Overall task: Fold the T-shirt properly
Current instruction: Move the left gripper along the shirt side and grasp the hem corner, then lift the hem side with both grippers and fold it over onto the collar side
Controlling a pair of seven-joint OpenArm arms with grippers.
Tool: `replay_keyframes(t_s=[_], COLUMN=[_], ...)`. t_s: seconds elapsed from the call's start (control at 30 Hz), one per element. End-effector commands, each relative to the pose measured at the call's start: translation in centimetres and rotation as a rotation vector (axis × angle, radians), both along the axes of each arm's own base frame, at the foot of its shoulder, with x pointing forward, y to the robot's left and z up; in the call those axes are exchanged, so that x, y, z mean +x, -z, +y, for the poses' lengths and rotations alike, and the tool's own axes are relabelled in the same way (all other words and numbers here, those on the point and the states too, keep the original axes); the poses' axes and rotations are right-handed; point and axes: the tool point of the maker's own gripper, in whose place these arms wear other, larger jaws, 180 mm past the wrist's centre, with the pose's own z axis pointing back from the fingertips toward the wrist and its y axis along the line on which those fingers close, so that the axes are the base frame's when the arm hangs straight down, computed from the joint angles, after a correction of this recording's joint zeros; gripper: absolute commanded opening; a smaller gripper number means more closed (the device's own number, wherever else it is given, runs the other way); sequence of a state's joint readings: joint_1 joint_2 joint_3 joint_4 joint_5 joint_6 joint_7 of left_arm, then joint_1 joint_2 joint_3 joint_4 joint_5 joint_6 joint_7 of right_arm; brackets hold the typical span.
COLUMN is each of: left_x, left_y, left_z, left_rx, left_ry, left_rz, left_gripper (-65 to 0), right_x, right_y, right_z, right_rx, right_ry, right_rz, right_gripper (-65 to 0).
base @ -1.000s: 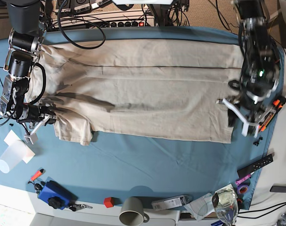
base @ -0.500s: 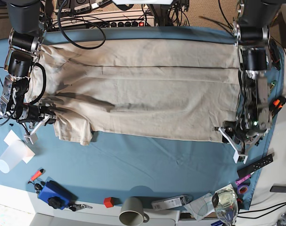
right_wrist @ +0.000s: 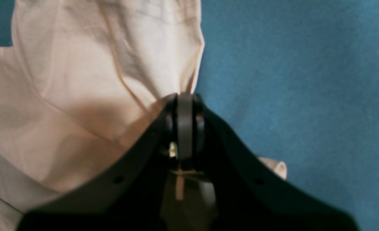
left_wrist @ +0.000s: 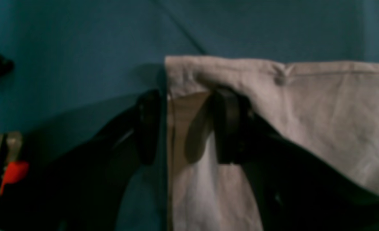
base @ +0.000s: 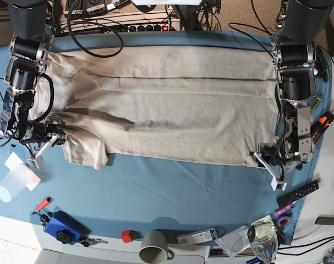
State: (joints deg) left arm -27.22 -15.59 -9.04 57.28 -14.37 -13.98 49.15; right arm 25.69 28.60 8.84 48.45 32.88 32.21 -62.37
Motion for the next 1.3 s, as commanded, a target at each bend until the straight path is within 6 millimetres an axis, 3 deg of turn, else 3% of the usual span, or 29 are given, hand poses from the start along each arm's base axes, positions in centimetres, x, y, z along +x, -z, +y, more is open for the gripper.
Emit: replay_keyframes(t_s=[0.0,0.07,0.2,0.4,0.53,0.77,0.93,1.03,1.27], left_x=[-0.5,-0.4,-0.5,-1.5,-1.1,-0.5,-0.7,-0.6,-2.1], left_y=[0.4,0.3,0.3,0.5,-1.0,-5.1,-7.2,-8.1,-7.2], left_z=[-1.6,-1.6,-1.3,-1.2,-1.0,-1.4,-0.9,-0.8,-1.2], left_rx=[-0.051,-0.055,-0.051,-0.041,-0.054,-0.146,-0.109,-0.098,-0.126], left_ry=[0.028,0.02,-0.004,0.008,0.014,0.024,0.055,0.063,0.074], left_rz=[0.037,0.036,0.05,0.115,0.093,0.036,0.018,-0.004,0.039], left_gripper=[-37.7,-44.4,-65.0,-65.0,-65.0,-65.0,-65.0,-65.0,-65.0], right_x=[-0.7,-0.5,0.1,0.4,1.0,3.7,4.0,3.8,3.5], right_y=[-0.2,-0.2,-0.6,-0.7,-1.7,-7.8,-11.3,-11.9,-12.1], right_z=[-1.5,-1.5,-1.6,-1.6,-1.5,-2.3,-2.9,-3.2,-2.8], right_rx=[-0.058,-0.058,-0.058,-0.058,-0.074,-0.133,-0.165,-0.172,-0.117], right_ry=[0.001,0.003,0.01,0.013,0.001,0.004,0.01,0.019,0.018], right_rz=[0.044,0.037,-0.001,-0.017,-0.05,-0.233,-0.303,-0.302,-0.308], right_gripper=[-65.0,-65.0,-65.0,-65.0,-65.0,-65.0,-65.0,-65.0,-65.0])
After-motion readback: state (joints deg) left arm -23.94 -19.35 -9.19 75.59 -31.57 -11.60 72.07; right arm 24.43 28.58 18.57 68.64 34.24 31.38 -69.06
